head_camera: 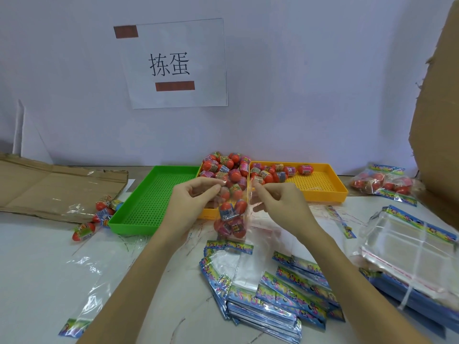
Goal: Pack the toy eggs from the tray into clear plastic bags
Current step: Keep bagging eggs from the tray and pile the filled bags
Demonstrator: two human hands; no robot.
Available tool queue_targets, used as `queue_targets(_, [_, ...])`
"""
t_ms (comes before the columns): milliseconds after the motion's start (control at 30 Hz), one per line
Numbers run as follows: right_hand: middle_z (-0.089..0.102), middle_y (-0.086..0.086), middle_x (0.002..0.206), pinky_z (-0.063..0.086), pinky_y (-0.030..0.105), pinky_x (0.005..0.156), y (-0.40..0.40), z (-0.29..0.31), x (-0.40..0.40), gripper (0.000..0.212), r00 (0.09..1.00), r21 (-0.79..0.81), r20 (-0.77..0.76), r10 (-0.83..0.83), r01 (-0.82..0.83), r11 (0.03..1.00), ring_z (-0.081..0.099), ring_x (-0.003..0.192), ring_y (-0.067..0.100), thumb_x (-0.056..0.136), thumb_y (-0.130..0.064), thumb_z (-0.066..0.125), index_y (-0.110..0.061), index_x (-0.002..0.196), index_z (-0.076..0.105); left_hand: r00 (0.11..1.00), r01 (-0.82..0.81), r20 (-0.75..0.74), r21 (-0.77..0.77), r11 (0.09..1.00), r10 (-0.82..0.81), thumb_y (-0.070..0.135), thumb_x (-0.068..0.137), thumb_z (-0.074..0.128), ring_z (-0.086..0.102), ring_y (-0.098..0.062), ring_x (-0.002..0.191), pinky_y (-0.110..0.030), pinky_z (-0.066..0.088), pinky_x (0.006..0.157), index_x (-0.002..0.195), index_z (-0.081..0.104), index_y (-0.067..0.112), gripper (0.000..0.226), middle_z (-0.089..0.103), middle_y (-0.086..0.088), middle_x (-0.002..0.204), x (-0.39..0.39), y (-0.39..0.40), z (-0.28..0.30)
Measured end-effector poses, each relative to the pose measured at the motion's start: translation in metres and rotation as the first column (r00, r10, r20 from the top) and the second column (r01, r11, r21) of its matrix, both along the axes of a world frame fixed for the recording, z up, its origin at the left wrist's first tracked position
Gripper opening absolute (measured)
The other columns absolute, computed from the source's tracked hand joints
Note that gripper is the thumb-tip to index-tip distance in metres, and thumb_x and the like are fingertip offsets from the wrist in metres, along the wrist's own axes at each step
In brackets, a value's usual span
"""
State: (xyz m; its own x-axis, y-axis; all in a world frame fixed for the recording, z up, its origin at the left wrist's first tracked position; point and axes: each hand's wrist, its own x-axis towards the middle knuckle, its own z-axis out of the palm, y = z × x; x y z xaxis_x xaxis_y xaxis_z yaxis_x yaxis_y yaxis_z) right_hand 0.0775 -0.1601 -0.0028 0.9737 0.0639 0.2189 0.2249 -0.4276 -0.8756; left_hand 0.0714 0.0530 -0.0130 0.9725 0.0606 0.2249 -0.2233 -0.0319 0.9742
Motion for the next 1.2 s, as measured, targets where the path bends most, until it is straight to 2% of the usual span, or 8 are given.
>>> queue_targets(133, [0.079, 0.005, 0.09, 0.064, 0.032, 0.078, 0.002, 0.006, -0.001, 0.053, 0.984, 0.231, -0.16, 0.075, -0.037, 0.972, 0.077, 0.082, 0.017, 0.097, -0.06, 0.055, -0.012, 0.103, 0.078, 1.0, -0.001, -0.003, 0.015, 1.0, 0.001, 0.008, 0.098, 0.072, 0.078, -0.018, 0.086, -0.022, 0.061, 0.074, 0.106, 0.082, 0.014, 0.014, 0.082, -0.006, 0.098, 0.001, 0.001, -0.001])
queue_targets(300, [0.079, 0.004, 0.096, 0.064, 0.03, 0.079, -0.004, -0.002, 0.0, 0.017, 0.984, 0.25, -0.129, 0.126, -0.091, 0.964, 0.077, 0.089, 0.02, 0.09, -0.016, 0.081, -0.012, 0.106, 0.079, 1.0, 0.002, -0.017, -0.022, 1.0, -0.003, 0.009, 0.098, 0.072, 0.078, -0.018, 0.085, -0.026, 0.062, 0.074, 0.106, 0.082, 0.012, 0.014, 0.082, -0.006, 0.099, 0.001, 0.001, -0.001])
queue_targets(433, [0.079, -0.001, 0.086, 0.062, 0.025, 0.074, -0.006, -0.002, 0.002, 0.017, 0.986, 0.298, -0.128, 0.108, -0.065, 0.952, 0.075, 0.087, 0.019, 0.092, -0.009, 0.077, -0.024, 0.086, 0.081, 0.996, 0.065, -0.048, -0.098, 0.993, -0.07, 0.007, 0.1, 0.067, 0.078, -0.026, 0.093, -0.031, 0.063, 0.081, 0.112, 0.08, 0.009, 0.018, 0.08, -0.012, 0.104, 0.003, 0.004, -0.001])
queue_targets(533, [0.079, 0.004, 0.096, 0.062, 0.025, 0.074, -0.009, 0.0, 0.004, 0.016, 0.981, 0.377, -0.159, 0.115, -0.048, 0.925, 0.075, 0.091, 0.021, 0.093, -0.009, 0.075, -0.023, 0.089, 0.081, 0.978, 0.181, -0.071, -0.17, 0.969, -0.195, -0.007, 0.096, 0.063, 0.077, -0.026, 0.097, -0.027, 0.061, 0.082, 0.119, 0.075, 0.01, 0.032, 0.078, -0.016, 0.111, 0.004, 0.003, 0.001])
queue_targets(733, [0.079, 0.007, 0.101, 0.064, 0.036, 0.086, -0.012, -0.001, 0.004, 0.014, 0.962, 0.373, -0.204, 0.18, -0.093, 0.923, 0.072, 0.093, 0.02, 0.095, -0.022, 0.075, -0.017, 0.106, 0.081, 0.999, 0.043, -0.026, -0.068, 0.997, -0.045, 0.005, 0.086, 0.083, 0.077, -0.022, 0.095, -0.024, 0.061, 0.084, 0.109, 0.079, 0.014, 0.025, 0.081, -0.01, 0.1, 0.002, -0.005, -0.008])
queue_targets(867, [0.079, -0.004, 0.101, 0.064, 0.031, 0.083, -0.012, -0.002, 0.006, 0.017, 0.97, 0.284, -0.134, 0.205, -0.161, 0.945, 0.074, 0.097, 0.013, 0.091, -0.032, 0.077, -0.023, 0.106, 0.081, 1.0, 0.002, -0.027, -0.071, 0.997, -0.004, 0.007, 0.084, 0.086, 0.078, -0.019, 0.093, -0.024, 0.062, 0.082, 0.106, 0.08, 0.011, 0.023, 0.082, -0.009, 0.099, 0.003, -0.004, -0.007])
queue_targets(1033, [0.079, -0.004, 0.097, 0.062, 0.025, 0.078, -0.012, -0.004, 0.005, 0.012, 0.962, 0.215, -0.073, 0.264, -0.243, 0.946, 0.074, 0.09, 0.012, 0.091, -0.026, 0.078, -0.024, 0.103, 0.081, 0.999, 0.013, -0.049, -0.076, 0.997, -0.016, 0.008, 0.083, 0.087, 0.077, -0.019, 0.091, -0.025, 0.063, 0.078, 0.102, 0.082, 0.009, 0.02, 0.081, -0.01, 0.098, 0.003, -0.002, -0.007])
queue_targets(1200, [0.078, -0.003, 0.091, 0.059, 0.022, 0.07, -0.012, -0.005, 0.007, 0.009, 0.985, 0.231, -0.055, 0.165, -0.148, 0.962, 0.074, 0.084, 0.015, 0.092, -0.016, 0.077, -0.02, 0.098, 0.082, 0.994, 0.016, -0.106, -0.185, 0.983, -0.036, 0.003, 0.082, 0.085, 0.078, -0.019, 0.084, -0.023, 0.061, 0.07, 0.101, 0.081, 0.005, 0.02, 0.081, -0.015, 0.093, 0.004, 0.001, -0.006])
